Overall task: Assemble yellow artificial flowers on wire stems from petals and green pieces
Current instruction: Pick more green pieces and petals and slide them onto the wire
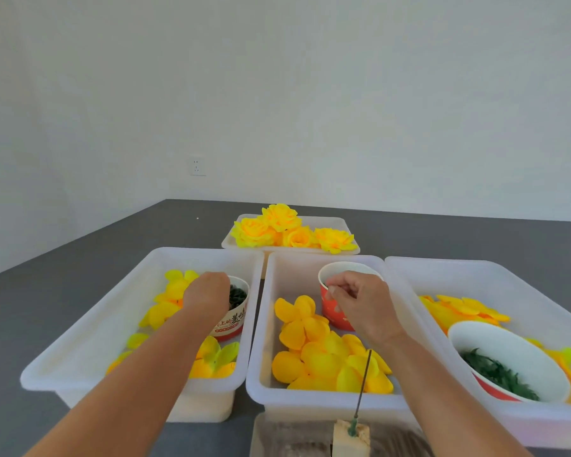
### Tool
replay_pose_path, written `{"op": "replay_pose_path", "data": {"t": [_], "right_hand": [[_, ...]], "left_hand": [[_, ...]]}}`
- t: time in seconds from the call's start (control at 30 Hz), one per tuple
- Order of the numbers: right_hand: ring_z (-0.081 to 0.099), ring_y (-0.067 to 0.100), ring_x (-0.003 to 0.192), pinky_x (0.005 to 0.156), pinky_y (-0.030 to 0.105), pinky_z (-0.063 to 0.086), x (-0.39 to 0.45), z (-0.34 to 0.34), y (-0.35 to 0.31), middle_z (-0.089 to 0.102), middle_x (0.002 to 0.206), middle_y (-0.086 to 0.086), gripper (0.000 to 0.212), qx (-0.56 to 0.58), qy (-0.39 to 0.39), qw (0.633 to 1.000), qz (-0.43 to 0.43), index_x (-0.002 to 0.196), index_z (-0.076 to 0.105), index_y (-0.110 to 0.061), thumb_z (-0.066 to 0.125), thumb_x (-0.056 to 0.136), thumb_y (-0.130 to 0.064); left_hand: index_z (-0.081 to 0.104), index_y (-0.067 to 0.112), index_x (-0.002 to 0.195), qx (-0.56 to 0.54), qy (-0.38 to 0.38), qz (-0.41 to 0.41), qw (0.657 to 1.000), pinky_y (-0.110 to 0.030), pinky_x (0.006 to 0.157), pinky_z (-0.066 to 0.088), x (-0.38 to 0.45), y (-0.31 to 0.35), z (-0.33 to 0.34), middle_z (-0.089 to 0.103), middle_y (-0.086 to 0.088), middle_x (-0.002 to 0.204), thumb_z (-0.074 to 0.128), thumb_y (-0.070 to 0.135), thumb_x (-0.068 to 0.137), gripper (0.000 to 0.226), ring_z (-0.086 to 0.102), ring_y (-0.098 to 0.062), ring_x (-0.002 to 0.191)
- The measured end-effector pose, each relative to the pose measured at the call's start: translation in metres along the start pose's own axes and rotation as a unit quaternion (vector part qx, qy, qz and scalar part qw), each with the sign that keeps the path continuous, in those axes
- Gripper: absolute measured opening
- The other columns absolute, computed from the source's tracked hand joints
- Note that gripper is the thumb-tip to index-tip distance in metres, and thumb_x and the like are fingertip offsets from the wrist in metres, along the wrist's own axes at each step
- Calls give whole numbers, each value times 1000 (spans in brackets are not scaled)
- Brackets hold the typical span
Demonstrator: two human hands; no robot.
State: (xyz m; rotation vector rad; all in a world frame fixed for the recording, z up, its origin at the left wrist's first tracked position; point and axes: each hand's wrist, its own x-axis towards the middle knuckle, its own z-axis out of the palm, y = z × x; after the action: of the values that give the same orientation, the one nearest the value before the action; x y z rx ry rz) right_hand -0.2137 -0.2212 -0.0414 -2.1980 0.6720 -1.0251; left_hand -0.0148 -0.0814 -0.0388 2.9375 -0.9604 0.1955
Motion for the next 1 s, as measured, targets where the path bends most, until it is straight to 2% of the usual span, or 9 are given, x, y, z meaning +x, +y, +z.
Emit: {"op": "replay_pose_path", "data": {"t": [0.13, 0.3, 0.4, 0.47, 0.6, 0.7, 0.8, 0.9, 1.0], "right_hand": [[52, -4, 71, 64, 4, 33, 3, 1, 2, 60, 79, -13, 14, -9, 10, 1000, 2, 91, 72, -19, 62, 85, -11], [54, -1, 69, 60, 4, 35, 3, 2, 2, 60, 75, -14, 13, -13, 7, 1000, 9, 86, 72, -19, 61, 86, -12], [55, 5, 73, 64, 13, 40, 3, 1, 2, 61, 78, -10, 12, -11, 8, 1000, 8, 87, 73, -16, 62, 86, -10], [54, 7, 76, 70, 19, 40, 3, 0, 1, 61, 78, -9, 12, -7, 9, 1000, 6, 88, 73, -15, 62, 85, -10], [54, 7, 76, 69, 18, 39, 3, -1, 1, 61, 77, -10, 11, -1, 6, 1000, 12, 85, 72, -16, 63, 85, -10], [57, 9, 74, 63, 12, 40, 2, -2, 2, 62, 76, -9, 12, 8, 4, 1000, 20, 83, 72, -19, 63, 85, -11], [59, 12, 75, 69, 21, 45, 0, -2, 1, 63, 76, -8, 12, 11, 1, 1000, 24, 83, 72, -18, 64, 85, -10], [59, 15, 79, 78, 29, 48, -3, -3, 0, 61, 74, -10, 10, -4, -10, 1000, 24, 85, 73, -15, 65, 84, -9], [61, 15, 76, 78, 29, 49, -3, -4, -2, 60, 72, -14, 12, -12, -15, 999, 29, 82, 71, -20, 64, 85, -10]], "left_hand": [[61, 6, 108, 17, 17, 2, 1000, -27, 64, 46, 0, 1, 3, 64, -10, 108, 58, 9, 85, 23, 63, -25, 96], [61, 8, 105, 34, 31, 12, 999, -25, 60, 43, 0, 3, 4, 65, -8, 104, 59, 12, 86, 20, 64, -22, 91], [62, 9, 96, -3, 62, 2, 998, -28, 59, 42, -3, 3, -2, 65, -8, 96, 59, 22, 89, 15, 60, -23, 82], [62, 9, 90, -79, 95, -9, 992, -30, 61, 41, -4, -2, -5, 64, -9, 92, 57, 23, 91, 15, 59, -24, 83], [67, 5, 81, -292, 116, -41, 949, -31, 65, 45, -6, -13, -9, 66, -10, 83, 57, 9, 89, 13, 60, -22, 74], [64, 7, 73, -473, 77, -90, 873, -29, 61, 55, -9, -17, -14, 67, -10, 72, 58, 2, 88, 17, 65, -13, 53], [63, 3, 76, -585, 40, -119, 801, -17, 45, 51, -14, -20, -16, 66, -9, 69, 59, 2, 88, 12, 61, -5, 40], [61, 2, 75, -584, 35, -132, 800, -17, 44, 52, -16, -21, -14, 66, -11, 68, 61, 1, 87, 12, 62, -9, 43], [62, 2, 73, -572, 43, -147, 805, -19, 45, 53, -15, -21, -9, 66, -10, 65, 62, 1, 86, 13, 63, -10, 47]]}}
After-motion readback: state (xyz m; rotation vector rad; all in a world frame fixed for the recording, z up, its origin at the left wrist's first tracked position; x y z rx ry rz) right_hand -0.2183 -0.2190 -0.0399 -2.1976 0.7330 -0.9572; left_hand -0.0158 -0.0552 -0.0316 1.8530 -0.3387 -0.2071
